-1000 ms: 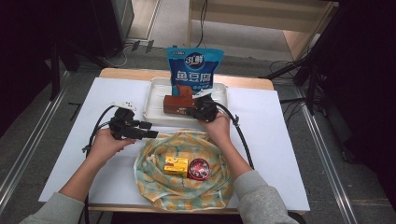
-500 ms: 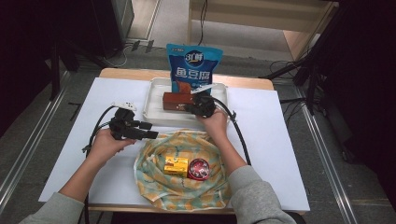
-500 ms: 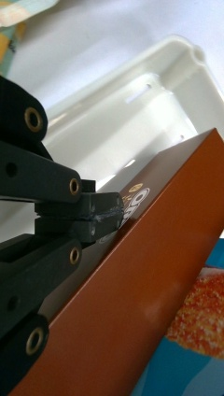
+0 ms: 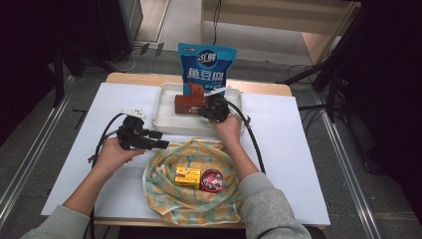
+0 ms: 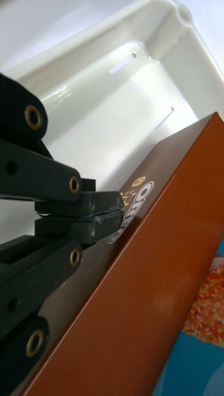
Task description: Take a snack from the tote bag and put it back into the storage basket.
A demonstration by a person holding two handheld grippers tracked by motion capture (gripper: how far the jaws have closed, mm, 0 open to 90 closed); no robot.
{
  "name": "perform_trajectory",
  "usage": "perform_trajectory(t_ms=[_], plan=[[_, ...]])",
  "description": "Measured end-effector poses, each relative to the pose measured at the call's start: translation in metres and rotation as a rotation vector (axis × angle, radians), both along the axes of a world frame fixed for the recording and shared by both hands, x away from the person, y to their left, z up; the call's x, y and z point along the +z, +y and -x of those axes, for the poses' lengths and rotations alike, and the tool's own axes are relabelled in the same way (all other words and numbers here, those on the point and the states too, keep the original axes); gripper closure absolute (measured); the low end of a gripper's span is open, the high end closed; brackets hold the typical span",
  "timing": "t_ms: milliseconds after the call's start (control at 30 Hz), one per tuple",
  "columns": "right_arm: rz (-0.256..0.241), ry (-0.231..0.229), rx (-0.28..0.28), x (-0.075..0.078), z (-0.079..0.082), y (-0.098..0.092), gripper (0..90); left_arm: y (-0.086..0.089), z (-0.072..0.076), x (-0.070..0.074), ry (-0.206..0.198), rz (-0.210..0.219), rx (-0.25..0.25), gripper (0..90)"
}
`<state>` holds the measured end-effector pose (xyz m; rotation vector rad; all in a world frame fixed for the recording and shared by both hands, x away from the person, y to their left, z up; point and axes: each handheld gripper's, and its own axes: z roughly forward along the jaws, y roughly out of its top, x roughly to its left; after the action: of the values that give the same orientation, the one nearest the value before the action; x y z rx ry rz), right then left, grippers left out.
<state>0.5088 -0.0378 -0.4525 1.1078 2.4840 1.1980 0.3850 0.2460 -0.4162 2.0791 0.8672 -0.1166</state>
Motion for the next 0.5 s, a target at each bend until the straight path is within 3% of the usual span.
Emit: perform_trajectory(t_ms=[133,500], plan=[[0.008,-0.004,0.007,0.000,0.001,0.002,89.8,0.000,0.000,0.000,-0.003,-0.001,-0.005,38.3],[-0.055,0.023,0.033,0.011,0.008,-0.007,81.5,0.002,0.001,0.004,-0.012,0.014,0.003,38.3]])
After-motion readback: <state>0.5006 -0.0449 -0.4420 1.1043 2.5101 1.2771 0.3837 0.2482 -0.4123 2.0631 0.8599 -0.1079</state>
